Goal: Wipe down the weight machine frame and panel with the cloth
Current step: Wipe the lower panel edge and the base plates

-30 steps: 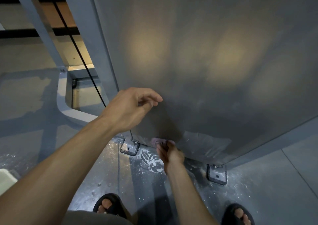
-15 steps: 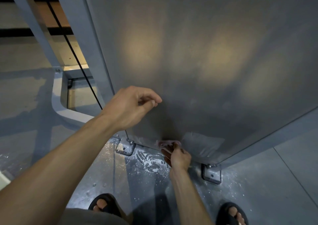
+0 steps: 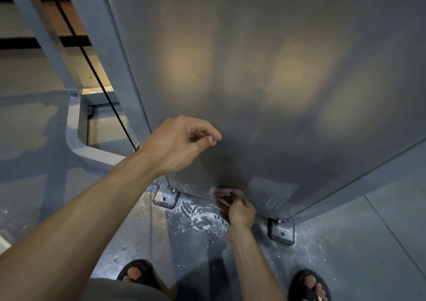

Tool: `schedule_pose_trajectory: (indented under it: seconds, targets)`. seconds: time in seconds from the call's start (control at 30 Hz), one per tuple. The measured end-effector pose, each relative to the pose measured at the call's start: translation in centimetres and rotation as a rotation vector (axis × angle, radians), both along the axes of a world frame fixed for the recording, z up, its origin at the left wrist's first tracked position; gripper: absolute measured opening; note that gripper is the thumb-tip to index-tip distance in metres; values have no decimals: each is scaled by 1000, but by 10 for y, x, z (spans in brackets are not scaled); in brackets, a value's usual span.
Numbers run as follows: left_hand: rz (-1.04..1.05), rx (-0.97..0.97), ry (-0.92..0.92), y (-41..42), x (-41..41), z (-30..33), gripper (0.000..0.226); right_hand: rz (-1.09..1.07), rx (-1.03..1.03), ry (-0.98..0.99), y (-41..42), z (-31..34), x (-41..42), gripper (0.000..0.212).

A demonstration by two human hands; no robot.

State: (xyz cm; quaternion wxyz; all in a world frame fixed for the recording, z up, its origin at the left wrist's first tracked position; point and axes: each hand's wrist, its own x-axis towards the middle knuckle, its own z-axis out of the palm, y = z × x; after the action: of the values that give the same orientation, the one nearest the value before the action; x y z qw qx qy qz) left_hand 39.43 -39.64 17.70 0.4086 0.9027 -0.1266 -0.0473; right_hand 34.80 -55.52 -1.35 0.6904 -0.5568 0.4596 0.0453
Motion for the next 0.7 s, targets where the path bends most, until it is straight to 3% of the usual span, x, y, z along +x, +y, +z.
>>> schedule_pose_trajectory:
  seconds: [0.1,0.27,0.33,0.6,0.7]
  targets:
    - [8,4,-7,0,1,0,17,-14,24,7,-1,1,3,19]
    - [4,-4,-8,0,3,-1,17,-37,-49,-397,-14,56,-11,24]
    - [7,-4,-6,0,3,-2,17,-62,-81,-462,-19,67,-11,24]
    - [-2,9,-9,-3,2,0,17,-54,-17,-128,-14,8,-4,28]
    - [-4,8,-9,-7,2,0,17,-48,-50,-164,-16,16,-5,28]
